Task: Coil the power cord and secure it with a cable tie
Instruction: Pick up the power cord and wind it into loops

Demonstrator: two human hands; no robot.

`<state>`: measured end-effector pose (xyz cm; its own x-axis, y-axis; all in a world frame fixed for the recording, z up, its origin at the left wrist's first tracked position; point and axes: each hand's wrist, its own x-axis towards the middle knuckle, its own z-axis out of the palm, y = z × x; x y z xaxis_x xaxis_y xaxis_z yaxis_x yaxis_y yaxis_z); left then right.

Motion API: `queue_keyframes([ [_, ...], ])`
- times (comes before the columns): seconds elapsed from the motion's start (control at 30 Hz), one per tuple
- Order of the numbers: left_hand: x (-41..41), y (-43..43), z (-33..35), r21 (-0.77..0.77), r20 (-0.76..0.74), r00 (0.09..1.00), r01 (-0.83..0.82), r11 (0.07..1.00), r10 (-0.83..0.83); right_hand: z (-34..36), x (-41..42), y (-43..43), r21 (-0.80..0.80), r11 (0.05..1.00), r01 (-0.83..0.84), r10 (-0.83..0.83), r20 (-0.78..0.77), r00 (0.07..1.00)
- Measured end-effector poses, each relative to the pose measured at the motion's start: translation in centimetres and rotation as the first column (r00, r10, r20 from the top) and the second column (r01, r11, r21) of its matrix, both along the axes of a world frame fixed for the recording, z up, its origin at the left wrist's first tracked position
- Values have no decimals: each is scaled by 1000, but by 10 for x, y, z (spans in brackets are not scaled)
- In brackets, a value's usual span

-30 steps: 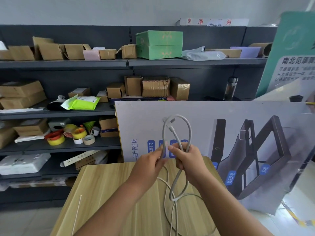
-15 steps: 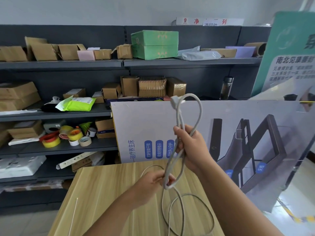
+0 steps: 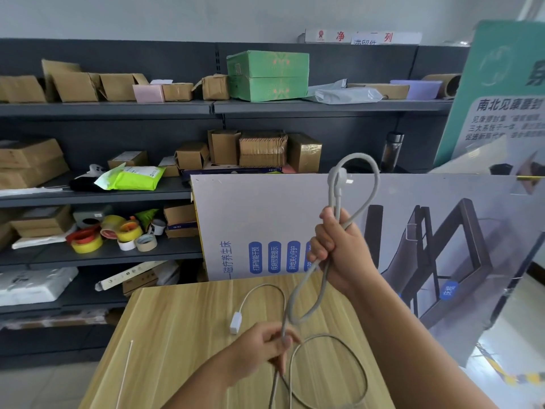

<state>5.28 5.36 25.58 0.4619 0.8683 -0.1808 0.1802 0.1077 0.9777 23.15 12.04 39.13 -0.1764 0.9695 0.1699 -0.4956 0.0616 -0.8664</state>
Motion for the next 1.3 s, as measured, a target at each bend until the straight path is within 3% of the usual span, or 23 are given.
queue_keyframes([
  [0.1, -30, -15, -30, -158, -74, 997, 22, 987, -34, 12, 28, 9, 16, 989, 150, -150, 30, 988],
  [0.2, -59, -13, -41, -196, -122, 991, -83, 977, 60, 12, 57, 17, 43, 943, 331, -332, 193, 923],
  [0.33, -67, 5, -8, 143, -404, 909, -45, 989, 100, -13, 63, 22, 143, 897, 418, -428, 521, 739],
  [0.4, -62, 13, 19, 227, -422, 900, -11, 974, 109, -27, 51, 19, 227, 920, 320, -380, 717, 584],
  [0.47, -55, 21, 46, 355, -381, 909, -25, 935, 169, -38, 32, 11, 227, 963, 145, -269, 824, 499],
  [0.57, -41, 33, 77, 571, -300, 878, -148, 807, 373, -48, 4, -9, 114, 991, -74, -45, 790, 611],
  [0.67, -31, 43, 89, 659, -145, 831, -324, 679, 537, -54, -16, -25, 38, 968, -250, 153, 699, 698],
  [0.8, -24, 44, 97, 683, -37, 791, -426, 593, 611, -60, -32, -34, 25, 981, -194, 117, 720, 684],
  [0.87, -23, 44, 97, 644, -27, 818, -425, 636, 574, -61, -31, -32, 45, 985, -167, 88, 699, 710],
  [0.97, -33, 43, 88, 457, -26, 901, -375, 807, 433, -58, -23, -28, 61, 990, -126, 68, 580, 812],
  [1.07, -47, 41, 65, 273, -37, 947, -298, 915, 320, -52, -12, -22, 47, 998, -37, 10, 483, 876],
  [1.2, -61, 29, 22, 124, -128, 967, -203, 971, 219, -37, 9, -6, 54, 976, 209, -215, 354, 910],
  [1.3, -56, 23, 14, 133, -123, 955, -255, 958, 271, -27, 21, 2, 60, 949, 309, -312, 322, 894],
])
